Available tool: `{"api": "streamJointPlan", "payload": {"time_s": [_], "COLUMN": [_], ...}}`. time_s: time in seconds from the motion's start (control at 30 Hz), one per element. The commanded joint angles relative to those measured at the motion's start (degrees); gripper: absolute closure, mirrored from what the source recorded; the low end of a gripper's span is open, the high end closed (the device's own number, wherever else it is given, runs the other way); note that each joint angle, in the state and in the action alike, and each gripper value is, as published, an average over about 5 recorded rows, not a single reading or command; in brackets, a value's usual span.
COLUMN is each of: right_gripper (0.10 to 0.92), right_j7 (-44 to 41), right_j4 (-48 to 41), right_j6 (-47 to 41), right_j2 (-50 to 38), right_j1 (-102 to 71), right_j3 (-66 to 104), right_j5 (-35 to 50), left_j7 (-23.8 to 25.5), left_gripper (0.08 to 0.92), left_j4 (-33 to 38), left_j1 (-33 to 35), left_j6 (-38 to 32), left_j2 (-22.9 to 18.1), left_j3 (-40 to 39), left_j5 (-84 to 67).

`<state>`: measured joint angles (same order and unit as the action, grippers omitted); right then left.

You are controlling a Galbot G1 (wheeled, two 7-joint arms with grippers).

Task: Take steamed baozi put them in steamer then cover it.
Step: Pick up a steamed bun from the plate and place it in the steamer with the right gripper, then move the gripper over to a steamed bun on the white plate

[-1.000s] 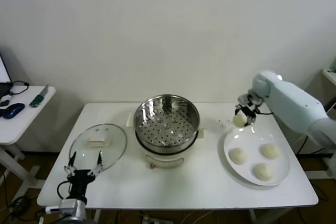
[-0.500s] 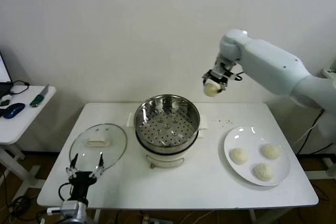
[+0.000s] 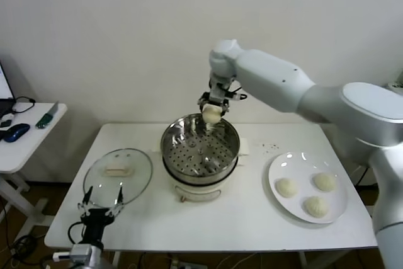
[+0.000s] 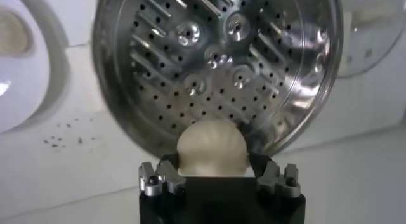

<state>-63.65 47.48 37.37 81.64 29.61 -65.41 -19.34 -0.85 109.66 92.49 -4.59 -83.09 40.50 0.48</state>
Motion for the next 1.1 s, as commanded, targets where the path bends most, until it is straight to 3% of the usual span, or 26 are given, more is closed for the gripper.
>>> {"api": "streamJointPlan", "payload": {"time_s": [0.03, 0.3, 0.57, 0.83, 0.93, 1.1], "right_gripper": [0.304, 0.298, 0.29, 0.206, 0.203, 0.202], "right_j7": [1.76, 3.81, 5.03, 4.21, 2.08, -2.15], "right_j4": [-0.99, -2.4, -3.7, -2.38, -0.5, 3.43], "right_j6": [3.57, 5.34, 4.93, 3.25, 2.64, -1.26], "right_j2": [5.85, 6.36, 5.96, 5.26, 3.6, -1.51], "right_j1": [-5.0, -8.88, -10.27, -9.43, -6.66, 1.07], "right_j3": [0.58, 3.22, 4.17, 4.97, 4.16, -0.4], "right_j5": [-9.06, -18.44, -20.43, -19.78, -14.68, 1.31], "left_j7": [0.02, 0.02, -0.01, -0.02, -0.02, -0.03], "left_gripper": [0.177, 0.177, 0.177, 0.177, 0.177, 0.177], "left_j4": [0.32, 1.08, 0.71, 0.99, 1.29, 1.94], "left_j1": [0.34, 0.61, 1.32, 1.57, 1.84, 2.17], "left_j6": [0.05, 0.17, -0.21, -0.18, -0.21, -0.23], "left_j2": [0.48, 1.24, 0.91, 0.78, 0.89, 1.49], "left_j3": [-0.02, -0.21, -0.32, -0.36, -0.33, -0.41], "left_j5": [-0.49, -0.55, -0.57, -0.51, -0.42, -0.32]}}
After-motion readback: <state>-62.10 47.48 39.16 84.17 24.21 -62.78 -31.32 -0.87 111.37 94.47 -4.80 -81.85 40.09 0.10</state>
